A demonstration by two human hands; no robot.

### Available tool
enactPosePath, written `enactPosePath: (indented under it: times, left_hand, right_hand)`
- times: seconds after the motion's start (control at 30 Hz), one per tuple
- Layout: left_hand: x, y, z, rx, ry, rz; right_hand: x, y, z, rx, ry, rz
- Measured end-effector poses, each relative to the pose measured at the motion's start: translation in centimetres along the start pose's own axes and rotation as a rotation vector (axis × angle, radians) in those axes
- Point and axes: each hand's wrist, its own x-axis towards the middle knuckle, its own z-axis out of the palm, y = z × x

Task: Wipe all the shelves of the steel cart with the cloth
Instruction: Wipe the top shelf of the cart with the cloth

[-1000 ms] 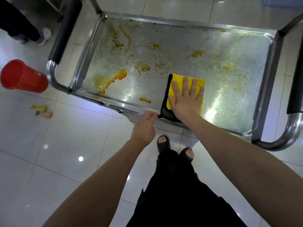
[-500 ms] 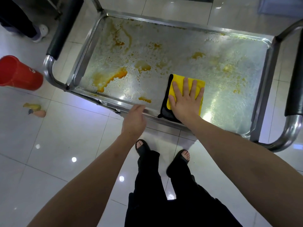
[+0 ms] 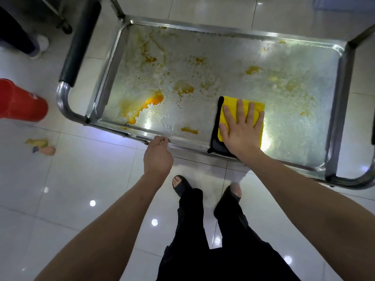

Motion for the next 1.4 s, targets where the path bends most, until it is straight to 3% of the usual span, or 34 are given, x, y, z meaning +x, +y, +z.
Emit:
enactPosePath:
  times: [0.63, 0.87, 1.23, 1.4]
  left_hand:
    - [-1.3, -2.3, -0.1, 0.012, -0.065, 0.070]
    - [-0.6, -2.9, -1.0, 0.133, -0.092, 0.149]
    - [0.0, -3.4, -2.4, 0.123, -0.159, 0.212]
    - [0.5, -3.9, -3.2, 0.156, -0.076, 0.203]
  right_hand:
    - [2.8, -12.1, 1.2, 0.044, 0.004, -0.123]
    - [2.6, -10.0, 1.3, 0.061, 0.017, -0.131]
    - [0.4, -5.2, 0.8, 0.032, 0.060, -0.095]
    - [1.0, -5.5, 0.5, -0.019, 0.050, -0.122]
